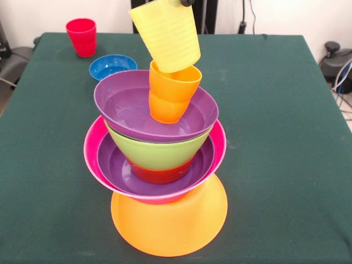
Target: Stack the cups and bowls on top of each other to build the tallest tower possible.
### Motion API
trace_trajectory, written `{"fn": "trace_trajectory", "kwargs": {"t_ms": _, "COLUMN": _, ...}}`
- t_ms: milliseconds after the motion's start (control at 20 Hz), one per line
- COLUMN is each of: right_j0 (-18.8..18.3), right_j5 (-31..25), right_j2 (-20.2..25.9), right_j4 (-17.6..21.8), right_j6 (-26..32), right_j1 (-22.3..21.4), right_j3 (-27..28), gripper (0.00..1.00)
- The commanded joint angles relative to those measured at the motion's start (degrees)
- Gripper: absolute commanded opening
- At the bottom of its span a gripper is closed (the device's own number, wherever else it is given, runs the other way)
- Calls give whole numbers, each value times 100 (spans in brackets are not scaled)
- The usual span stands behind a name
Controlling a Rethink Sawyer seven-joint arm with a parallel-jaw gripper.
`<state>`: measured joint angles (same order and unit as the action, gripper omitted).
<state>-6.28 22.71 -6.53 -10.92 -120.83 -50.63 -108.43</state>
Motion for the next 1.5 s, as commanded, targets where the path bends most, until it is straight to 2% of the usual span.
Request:
{"fn": "trace_trajectory", "kwargs": {"t_ms": 50, "right_j0": -112, "right_j5": 0, "right_j2": 581, "right_j4": 324, "right_j6": -1270, "right_j1": 256, "right_j3": -448, "gripper": 0}}
{"fn": "trace_trajectory", "kwargs": {"t_ms": 700, "right_j0": -432, "right_j5": -55, "right_j2": 987, "right_j4": 511, "right_j6": -1440, "right_j1": 253, "right_j3": -621, "gripper": 0}}
{"fn": "trace_trajectory", "kwargs": {"t_ms": 1500, "right_j0": -443, "right_j5": 7, "right_j2": 1025, "right_j4": 467, "right_j6": -1459, "right_j1": 264, "right_j3": -699, "gripper": 0}}
